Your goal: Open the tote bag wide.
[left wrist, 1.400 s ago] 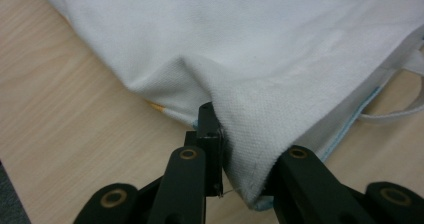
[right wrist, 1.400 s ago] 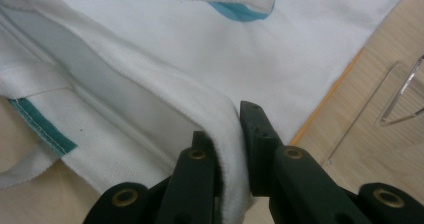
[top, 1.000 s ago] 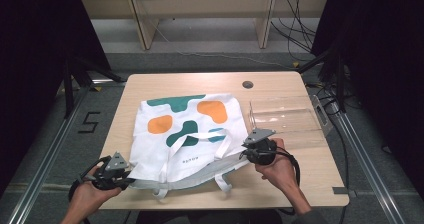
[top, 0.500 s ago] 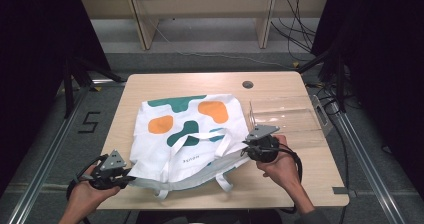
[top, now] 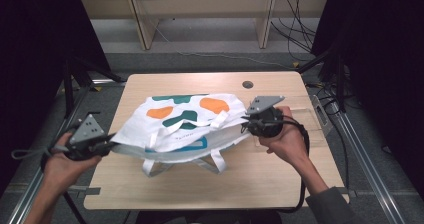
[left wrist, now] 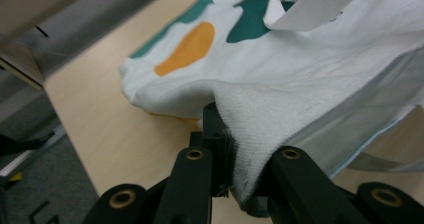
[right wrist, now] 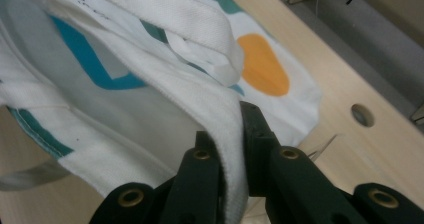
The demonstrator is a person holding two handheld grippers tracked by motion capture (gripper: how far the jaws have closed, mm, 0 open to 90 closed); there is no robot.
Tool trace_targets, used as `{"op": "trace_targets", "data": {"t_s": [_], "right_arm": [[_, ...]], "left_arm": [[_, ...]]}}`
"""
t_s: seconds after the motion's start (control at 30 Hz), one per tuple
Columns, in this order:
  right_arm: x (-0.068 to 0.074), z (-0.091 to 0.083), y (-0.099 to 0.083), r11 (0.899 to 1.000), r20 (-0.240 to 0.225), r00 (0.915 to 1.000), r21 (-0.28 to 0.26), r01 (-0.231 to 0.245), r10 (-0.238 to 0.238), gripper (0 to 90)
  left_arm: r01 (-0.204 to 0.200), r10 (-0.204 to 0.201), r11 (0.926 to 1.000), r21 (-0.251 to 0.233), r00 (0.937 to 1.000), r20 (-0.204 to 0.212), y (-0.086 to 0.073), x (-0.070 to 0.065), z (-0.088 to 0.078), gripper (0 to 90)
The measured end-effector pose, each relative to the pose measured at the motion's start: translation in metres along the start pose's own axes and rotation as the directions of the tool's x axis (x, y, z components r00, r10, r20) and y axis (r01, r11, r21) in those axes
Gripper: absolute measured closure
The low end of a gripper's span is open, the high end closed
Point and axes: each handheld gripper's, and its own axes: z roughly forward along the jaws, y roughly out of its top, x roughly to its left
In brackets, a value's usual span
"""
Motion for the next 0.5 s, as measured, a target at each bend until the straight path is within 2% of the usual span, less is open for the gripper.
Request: {"op": "trace_targets", "data": {"t_s": [0.03,0.07,0.1,0.17,0.23,0.27,0.33,0.37,0.43,0.5], "right_arm": [[-0.006,-0.005,0.007,1.000,0.002,0.9999,-0.011,0.014,-0.014,86.0],[-0.011,-0.011,0.014,1.000,-0.001,1.0000,-0.011,-0.007,0.007,86.1],[-0.017,-0.015,0.021,1.000,0.008,1.0000,-0.023,-0.005,0.005,86.3],[-0.028,-0.024,0.034,1.000,0.020,0.9998,-0.021,0.006,-0.006,87.1],[-0.038,-0.033,0.046,1.000,0.031,0.9995,-0.030,0.009,-0.008,87.1],[-0.042,-0.037,0.052,0.999,0.041,0.9991,-0.032,-0.004,0.006,87.2],[-0.050,-0.042,0.062,0.999,0.057,0.9983,-0.029,0.015,-0.013,87.3],[-0.052,-0.045,0.066,1.000,0.056,0.9984,-0.020,0.003,-0.002,87.4],[-0.057,-0.049,0.073,1.000,0.072,0.9972,-0.015,0.024,-0.023,87.5],[-0.060,-0.052,0.076,1.000,0.060,0.9981,-0.015,0.013,-0.012,87.6]], "left_arm": [[0.010,-0.010,0.9999,0.007,1.0000,0.001,0.008,0.007,-0.004,83.3],[0.019,-0.019,0.9998,-0.002,0.9998,0.001,0.015,0.014,-0.007,83.3],[0.030,-0.030,0.9995,-0.009,0.9996,0.000,0.023,0.019,-0.009,83.3],[0.016,-0.016,0.9998,-0.016,0.9998,-0.015,0.038,0.028,-0.013,83.6],[-0.016,0.015,0.9996,-0.024,0.9996,-0.022,0.053,0.035,-0.015,84.1],[0.001,-0.002,0.9989,-0.046,0.9996,-0.027,0.060,0.036,-0.015,84.4],[-0.030,0.028,0.9989,-0.036,0.9983,-0.052,0.073,0.040,-0.020,84.9],[-0.035,0.032,0.9984,-0.045,0.9977,-0.061,0.079,0.041,-0.022,85.1],[-0.057,0.054,0.9974,-0.045,0.9968,-0.059,0.087,0.044,-0.029,85.3],[-0.049,0.045,0.9969,-0.063,0.9975,-0.055,0.092,0.045,-0.035,85.4]]}}
